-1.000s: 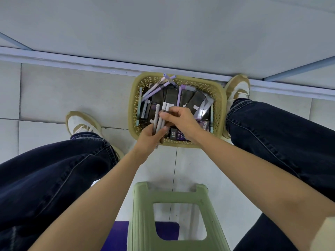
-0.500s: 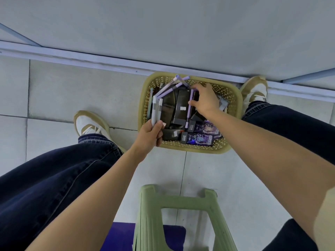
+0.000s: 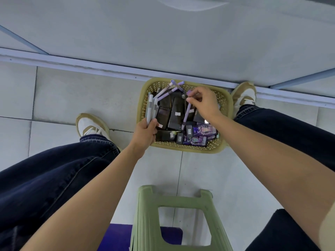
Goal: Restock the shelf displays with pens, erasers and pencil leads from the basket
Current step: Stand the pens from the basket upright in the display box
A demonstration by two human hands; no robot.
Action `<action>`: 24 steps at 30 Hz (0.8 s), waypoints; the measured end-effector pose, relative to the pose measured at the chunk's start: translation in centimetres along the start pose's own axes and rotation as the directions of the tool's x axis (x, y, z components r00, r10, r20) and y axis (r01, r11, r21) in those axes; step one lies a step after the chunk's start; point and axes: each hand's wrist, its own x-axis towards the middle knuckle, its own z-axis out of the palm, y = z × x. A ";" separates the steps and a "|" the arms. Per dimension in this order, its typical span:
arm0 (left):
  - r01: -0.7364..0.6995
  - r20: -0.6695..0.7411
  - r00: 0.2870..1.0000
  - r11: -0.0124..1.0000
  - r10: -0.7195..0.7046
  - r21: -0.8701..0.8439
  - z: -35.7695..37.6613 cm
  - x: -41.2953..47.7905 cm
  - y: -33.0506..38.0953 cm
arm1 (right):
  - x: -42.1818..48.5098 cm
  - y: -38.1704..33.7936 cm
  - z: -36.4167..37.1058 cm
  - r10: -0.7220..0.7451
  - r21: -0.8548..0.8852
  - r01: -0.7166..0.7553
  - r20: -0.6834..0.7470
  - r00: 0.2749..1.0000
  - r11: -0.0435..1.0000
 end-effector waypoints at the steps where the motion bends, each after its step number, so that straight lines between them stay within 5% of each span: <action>1: -0.004 -0.004 1.000 1.000 0.004 -0.004 0.1 -0.4 0.3 | -0.3 -0.5 -0.5 0.019 0.033 -0.019 -0.010 1.000 0.999; 7: -0.028 -0.177 0.984 0.999 0.024 -0.021 0.8 -3.4 2.5 | -2.6 -3.3 -3.3 0.159 0.428 -0.102 -0.100 0.982 0.898; 13: -0.129 -0.209 0.976 0.931 0.059 -0.342 2.8 -7.7 6.5 | -7.0 -6.0 -5.0 0.196 0.830 -0.133 0.029 0.980 0.541; 19: -0.430 -0.269 0.899 0.808 0.345 -0.403 4.4 -13.0 10.2 | -12.5 -9.4 -7.1 -0.056 0.808 -0.094 0.155 0.986 0.582; 24: -0.509 -0.095 0.851 0.765 0.517 -0.394 5.1 -18.0 12.1 | -15.1 -12.9 -10.4 -0.230 0.751 -0.012 0.217 0.949 0.660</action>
